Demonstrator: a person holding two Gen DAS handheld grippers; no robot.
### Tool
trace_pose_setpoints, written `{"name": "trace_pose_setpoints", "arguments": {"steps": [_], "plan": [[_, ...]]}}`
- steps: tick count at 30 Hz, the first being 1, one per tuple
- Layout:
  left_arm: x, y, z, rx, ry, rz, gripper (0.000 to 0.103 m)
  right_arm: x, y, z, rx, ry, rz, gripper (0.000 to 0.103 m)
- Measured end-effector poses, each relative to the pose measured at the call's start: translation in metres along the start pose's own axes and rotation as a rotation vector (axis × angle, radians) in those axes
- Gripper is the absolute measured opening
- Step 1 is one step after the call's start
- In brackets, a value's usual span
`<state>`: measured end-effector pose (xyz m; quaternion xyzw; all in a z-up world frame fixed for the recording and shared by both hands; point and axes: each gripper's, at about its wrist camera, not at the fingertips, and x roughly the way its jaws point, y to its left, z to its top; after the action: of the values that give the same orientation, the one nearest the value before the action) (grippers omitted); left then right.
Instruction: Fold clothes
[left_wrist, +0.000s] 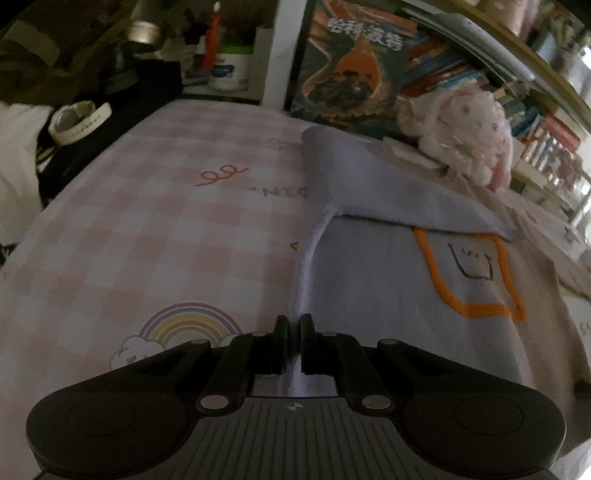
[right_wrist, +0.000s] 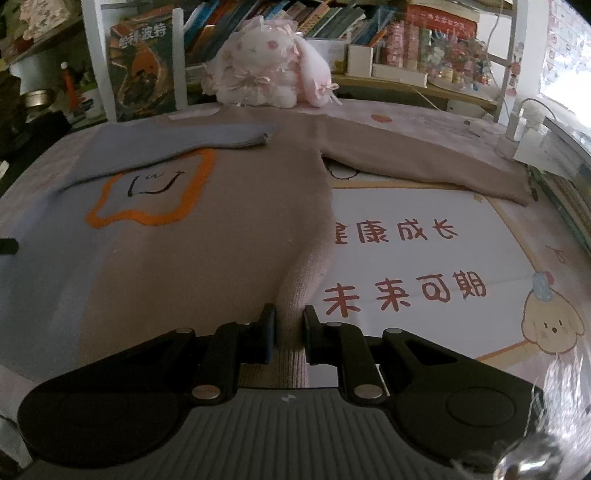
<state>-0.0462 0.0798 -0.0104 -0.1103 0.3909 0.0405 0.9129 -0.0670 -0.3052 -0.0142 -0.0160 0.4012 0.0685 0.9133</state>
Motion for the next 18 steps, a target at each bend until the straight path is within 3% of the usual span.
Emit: {"name": "trace_pose_setpoints", "arguments": {"steps": [5, 9, 10, 12, 13, 15, 18], "plan": [[-0.010, -0.002, -0.001, 0.046, -0.030, 0.004, 0.014, 0.000, 0.005, 0.000, 0.006, 0.001, -0.028, 0.017], [-0.018, -0.003, -0.001, 0.083, -0.055, 0.008, 0.021, -0.007, 0.001, 0.000, 0.069, 0.001, -0.028, 0.040], [-0.020, -0.003, -0.002, 0.092, -0.061, 0.009, 0.026, -0.011, 0.001, -0.001, 0.081, -0.006, -0.033, 0.044], [-0.024, -0.004, -0.002, 0.110, -0.073, 0.011, 0.047, -0.018, 0.001, -0.001, 0.103, -0.019, -0.044, 0.051], [-0.026, -0.004, -0.002, 0.119, -0.079, 0.012, 0.054, -0.022, 0.001, -0.002, 0.111, -0.027, -0.054, 0.059], [-0.033, -0.008, -0.002, 0.139, -0.109, 0.017, 0.078, -0.030, 0.002, -0.004, 0.126, -0.044, -0.076, 0.075], [-0.035, -0.017, -0.002, 0.183, -0.128, 0.008, 0.085, -0.040, 0.003, -0.006, 0.138, -0.056, -0.111, 0.084]]}}
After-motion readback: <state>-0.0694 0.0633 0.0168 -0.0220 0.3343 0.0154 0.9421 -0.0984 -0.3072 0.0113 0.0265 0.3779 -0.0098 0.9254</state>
